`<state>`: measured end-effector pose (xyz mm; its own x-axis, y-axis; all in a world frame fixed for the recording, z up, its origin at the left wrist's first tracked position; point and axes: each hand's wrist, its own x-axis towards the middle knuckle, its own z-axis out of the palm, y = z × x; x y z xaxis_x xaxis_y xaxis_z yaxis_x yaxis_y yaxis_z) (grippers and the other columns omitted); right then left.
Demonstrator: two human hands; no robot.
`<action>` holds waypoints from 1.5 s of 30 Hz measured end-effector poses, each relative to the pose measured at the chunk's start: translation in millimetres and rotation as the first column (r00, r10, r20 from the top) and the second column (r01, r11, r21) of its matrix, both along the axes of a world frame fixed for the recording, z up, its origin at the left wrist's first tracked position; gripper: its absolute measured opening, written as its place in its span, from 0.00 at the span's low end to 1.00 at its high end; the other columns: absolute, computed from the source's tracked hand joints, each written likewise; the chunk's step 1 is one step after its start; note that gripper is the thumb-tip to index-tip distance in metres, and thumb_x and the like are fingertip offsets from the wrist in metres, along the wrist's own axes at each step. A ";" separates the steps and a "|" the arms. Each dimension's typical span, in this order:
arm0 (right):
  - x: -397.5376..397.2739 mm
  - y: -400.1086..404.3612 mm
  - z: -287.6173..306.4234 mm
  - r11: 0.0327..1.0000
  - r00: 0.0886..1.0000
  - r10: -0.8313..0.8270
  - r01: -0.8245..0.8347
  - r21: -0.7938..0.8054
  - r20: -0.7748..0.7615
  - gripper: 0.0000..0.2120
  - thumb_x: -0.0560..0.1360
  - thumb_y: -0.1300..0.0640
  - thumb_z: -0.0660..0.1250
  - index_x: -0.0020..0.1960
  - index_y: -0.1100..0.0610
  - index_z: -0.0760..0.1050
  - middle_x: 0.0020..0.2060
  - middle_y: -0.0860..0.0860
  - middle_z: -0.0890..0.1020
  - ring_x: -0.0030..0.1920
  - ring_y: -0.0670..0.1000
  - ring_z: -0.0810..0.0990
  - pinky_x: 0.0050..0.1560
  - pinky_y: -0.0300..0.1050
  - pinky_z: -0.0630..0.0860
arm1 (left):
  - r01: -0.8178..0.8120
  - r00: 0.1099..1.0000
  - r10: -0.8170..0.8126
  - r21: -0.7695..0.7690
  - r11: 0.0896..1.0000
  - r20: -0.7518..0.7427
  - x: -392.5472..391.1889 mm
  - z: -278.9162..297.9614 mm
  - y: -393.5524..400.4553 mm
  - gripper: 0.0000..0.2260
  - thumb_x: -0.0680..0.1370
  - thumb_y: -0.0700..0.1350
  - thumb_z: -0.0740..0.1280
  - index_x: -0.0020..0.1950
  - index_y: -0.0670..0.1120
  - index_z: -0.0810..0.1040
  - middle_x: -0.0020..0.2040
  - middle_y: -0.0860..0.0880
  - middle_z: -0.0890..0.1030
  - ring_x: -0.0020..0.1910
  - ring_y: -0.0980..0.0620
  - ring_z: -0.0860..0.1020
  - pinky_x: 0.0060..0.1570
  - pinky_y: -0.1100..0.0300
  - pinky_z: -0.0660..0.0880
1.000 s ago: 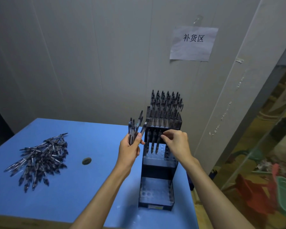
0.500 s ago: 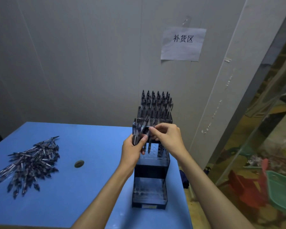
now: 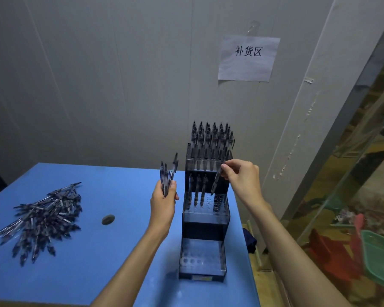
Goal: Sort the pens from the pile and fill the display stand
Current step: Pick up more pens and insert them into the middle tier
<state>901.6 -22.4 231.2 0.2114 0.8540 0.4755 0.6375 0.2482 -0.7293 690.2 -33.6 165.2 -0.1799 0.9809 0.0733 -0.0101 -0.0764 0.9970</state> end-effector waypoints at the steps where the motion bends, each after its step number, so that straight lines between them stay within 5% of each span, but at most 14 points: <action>1: -1.5 0.1 -2.5 1.000 1.000 0.000 0.000 0.006 0.018 0.06 0.78 0.59 0.71 0.51 0.58 0.85 0.37 0.48 0.86 0.40 0.43 0.84 0.51 0.44 0.82 | 0.006 1.000 -0.006 0.005 1.000 0.005 -0.5 0.4 -0.4 0.09 0.85 0.52 0.62 0.49 0.49 0.74 0.35 0.51 0.74 0.30 0.55 0.67 0.29 0.61 0.65; 17: -14.4 6.7 -42.1 0.993 0.984 0.054 -0.035 -0.112 0.170 0.07 0.78 0.60 0.70 0.53 0.60 0.85 0.41 0.51 0.87 0.41 0.46 0.84 0.51 0.46 0.82 | 0.040 0.999 -0.041 0.022 0.999 0.011 -1.1 2.9 -1.0 0.09 0.85 0.53 0.59 0.56 0.53 0.78 0.39 0.50 0.76 0.33 0.55 0.68 0.33 0.60 0.66; 22: -13.0 3.4 -51.9 0.985 0.986 0.024 0.004 -0.173 0.163 0.07 0.79 0.58 0.70 0.53 0.59 0.85 0.41 0.50 0.86 0.41 0.44 0.83 0.47 0.36 0.79 | 0.071 0.997 -0.072 0.029 0.997 0.029 0.0 6.1 -3.9 0.09 0.85 0.51 0.59 0.57 0.52 0.78 0.38 0.50 0.76 0.30 0.55 0.66 0.29 0.63 0.65; 27: -7.8 3.0 -41.5 0.987 0.985 0.001 0.026 -0.159 0.172 0.08 0.77 0.54 0.72 0.51 0.57 0.85 0.40 0.48 0.86 0.40 0.42 0.82 0.49 0.41 0.81 | 0.118 0.992 -0.119 0.026 0.993 0.053 5.0 11.0 -6.4 0.09 0.85 0.50 0.62 0.57 0.51 0.80 0.38 0.50 0.75 0.28 0.56 0.65 0.26 0.65 0.64; 33: -15.9 -5.1 -7.7 0.972 0.959 0.200 -0.220 -0.082 -0.202 0.08 0.77 0.53 0.71 0.52 0.54 0.85 0.41 0.46 0.87 0.44 0.44 0.86 0.50 0.45 0.83 | 0.231 0.971 -0.233 0.038 0.972 0.063 20.9 19.9 -10.5 0.07 0.84 0.46 0.63 0.57 0.48 0.80 0.33 0.59 0.80 0.31 0.65 0.77 0.31 0.72 0.72; 35: -18.4 -6.8 -1.4 0.953 0.910 0.257 -0.295 -0.071 -0.325 0.08 0.77 0.54 0.72 0.54 0.55 0.85 0.43 0.48 0.87 0.46 0.48 0.86 0.50 0.48 0.83 | 0.265 0.964 -0.265 0.028 0.964 0.029 25.2 22.1 -12.3 0.07 0.84 0.48 0.63 0.57 0.49 0.80 0.33 0.56 0.80 0.34 0.64 0.78 0.33 0.64 0.74; 40: -21.1 -9.5 1.6 0.938 0.798 0.261 -0.343 -0.053 -0.543 0.05 0.76 0.61 0.73 0.50 0.61 0.84 0.41 0.56 0.87 0.44 0.56 0.87 0.49 0.52 0.83 | 0.332 0.943 -0.332 -0.006 0.943 0.006 27.6 15.1 -10.6 0.09 0.82 0.55 0.65 0.57 0.56 0.82 0.51 0.50 0.86 0.54 0.48 0.83 0.58 0.48 0.80; 43: -17.2 -9.2 2.1 0.950 0.756 0.217 -0.310 -0.045 -0.617 0.04 0.77 0.64 0.71 0.50 0.63 0.82 0.40 0.58 0.87 0.42 0.59 0.87 0.48 0.51 0.83 | 0.296 0.952 -0.296 -0.017 0.955 -0.078 24.2 12.4 -9.6 0.09 0.81 0.59 0.65 0.55 0.58 0.82 0.48 0.52 0.86 0.50 0.51 0.84 0.53 0.49 0.81; 45: -10.1 -7.2 1.5 0.968 0.779 0.175 -0.247 -0.038 -0.602 0.04 0.77 0.64 0.71 0.50 0.64 0.82 0.39 0.58 0.86 0.42 0.59 0.87 0.48 0.50 0.84 | 0.200 0.970 -0.199 -0.008 0.980 -0.137 18.8 10.7 -8.8 0.10 0.81 0.57 0.66 0.51 0.53 0.81 0.41 0.53 0.84 0.37 0.58 0.82 0.39 0.56 0.78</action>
